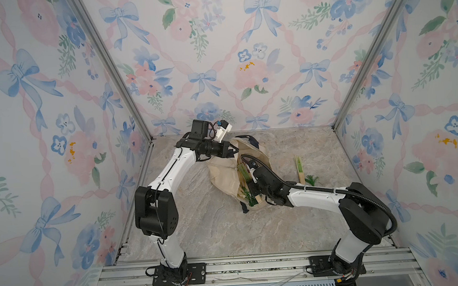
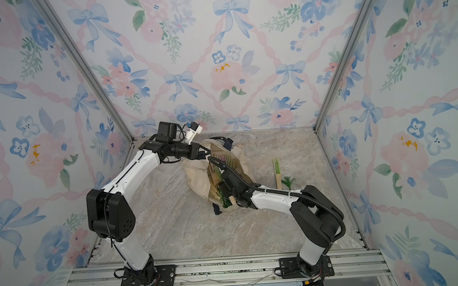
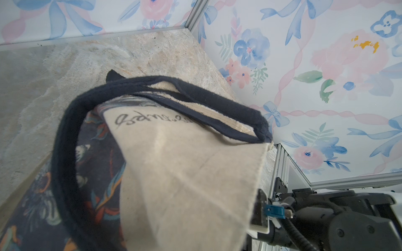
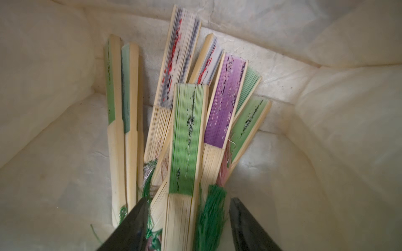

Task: Take out the folding fans from the tote bags
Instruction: Pick up the folding fan from the canvas bag.

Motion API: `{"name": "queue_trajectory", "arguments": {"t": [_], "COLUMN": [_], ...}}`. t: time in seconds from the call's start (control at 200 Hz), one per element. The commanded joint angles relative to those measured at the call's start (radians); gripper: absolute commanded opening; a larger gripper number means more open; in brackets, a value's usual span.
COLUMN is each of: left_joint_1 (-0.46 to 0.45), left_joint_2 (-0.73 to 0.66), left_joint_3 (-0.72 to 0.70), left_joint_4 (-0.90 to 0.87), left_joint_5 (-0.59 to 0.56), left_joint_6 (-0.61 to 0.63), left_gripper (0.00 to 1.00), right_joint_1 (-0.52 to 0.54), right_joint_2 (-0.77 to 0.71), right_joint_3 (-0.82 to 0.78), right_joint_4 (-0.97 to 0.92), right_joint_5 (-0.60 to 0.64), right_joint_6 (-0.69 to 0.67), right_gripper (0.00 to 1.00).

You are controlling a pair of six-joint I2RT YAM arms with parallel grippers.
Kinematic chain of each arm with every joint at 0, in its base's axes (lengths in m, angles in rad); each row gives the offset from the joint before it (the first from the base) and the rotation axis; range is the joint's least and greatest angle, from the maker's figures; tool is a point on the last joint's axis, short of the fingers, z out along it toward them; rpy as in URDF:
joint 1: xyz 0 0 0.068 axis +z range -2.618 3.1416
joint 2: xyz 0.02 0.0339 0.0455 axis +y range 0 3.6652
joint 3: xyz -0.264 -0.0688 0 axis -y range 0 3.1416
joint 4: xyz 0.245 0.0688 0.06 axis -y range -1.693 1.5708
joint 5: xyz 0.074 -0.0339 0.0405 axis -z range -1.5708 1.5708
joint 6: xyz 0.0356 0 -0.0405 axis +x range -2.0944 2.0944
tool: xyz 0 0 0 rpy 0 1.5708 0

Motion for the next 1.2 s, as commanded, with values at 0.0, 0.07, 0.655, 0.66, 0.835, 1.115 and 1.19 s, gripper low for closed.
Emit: {"name": "queue_trajectory", "arguments": {"t": [0.0,0.07,0.655,0.66,0.835,1.115,1.19], "left_joint_1": [-0.006,-0.005,-0.005,-0.005,-0.005,-0.003,-0.004], "left_joint_2": [0.013,0.014,0.005,0.005,0.002,-0.004,-0.008], "left_joint_3": [0.036,0.036,0.026,0.026,0.021,0.015,0.013], "left_joint_4": [0.027,0.028,0.028,0.027,0.028,0.029,0.028], "left_joint_5": [0.046,0.044,0.045,0.045,0.045,0.043,0.043], "left_joint_6": [-0.008,-0.007,0.000,0.000,0.002,0.003,0.003], "left_gripper": [0.00,0.00,0.00,0.00,0.00,0.00,0.00], "right_joint_1": [0.010,0.010,0.010,0.010,0.011,0.011,0.009], "right_joint_2": [0.053,0.082,0.153,0.153,0.152,0.094,0.070], "right_joint_3": [0.041,0.063,0.090,0.090,0.083,0.034,0.012], "right_joint_4": [-0.011,-0.023,-0.061,-0.062,-0.058,0.011,0.041], "right_joint_5": [0.033,0.025,0.065,0.065,0.065,0.021,-0.012], "right_joint_6": [-0.002,-0.003,-0.019,-0.019,-0.021,-0.027,-0.032], "right_gripper": [0.60,0.60,0.51,0.51,0.42,0.31,0.30]}}
